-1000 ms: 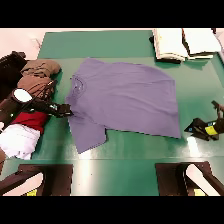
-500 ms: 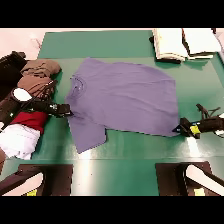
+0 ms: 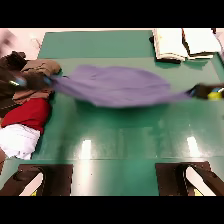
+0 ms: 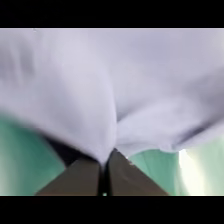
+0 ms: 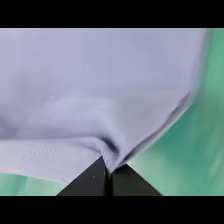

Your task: Fold the shirts.

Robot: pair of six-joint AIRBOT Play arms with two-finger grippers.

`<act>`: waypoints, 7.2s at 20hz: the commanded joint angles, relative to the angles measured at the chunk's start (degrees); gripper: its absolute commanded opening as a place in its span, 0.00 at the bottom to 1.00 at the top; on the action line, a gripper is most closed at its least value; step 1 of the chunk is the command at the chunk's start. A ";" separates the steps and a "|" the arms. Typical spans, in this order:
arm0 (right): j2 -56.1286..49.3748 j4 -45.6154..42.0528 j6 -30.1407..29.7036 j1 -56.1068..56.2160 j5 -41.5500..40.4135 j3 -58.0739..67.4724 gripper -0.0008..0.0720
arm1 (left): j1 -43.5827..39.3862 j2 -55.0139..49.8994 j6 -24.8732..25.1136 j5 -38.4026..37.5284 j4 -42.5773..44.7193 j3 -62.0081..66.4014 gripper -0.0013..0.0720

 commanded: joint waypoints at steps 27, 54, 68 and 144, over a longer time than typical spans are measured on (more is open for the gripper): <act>-38.01 -15.87 7.56 8.83 3.32 21.62 0.03 | 0.00 -47.04 -3.67 1.75 8.41 17.20 0.05; -13.05 -14.38 6.97 9.70 1.70 -0.63 0.67 | -0.07 -18.38 -9.57 -13.40 21.64 -17.40 0.67; -8.02 -11.47 6.97 9.86 -1.16 -4.94 0.64 | -0.07 -4.48 -10.86 -7.34 1.51 -50.82 0.67; -46.49 14.34 -10.14 -5.07 -0.70 -2.84 0.32 | -19.21 -40.30 -8.83 14.23 -2.86 -0.57 0.05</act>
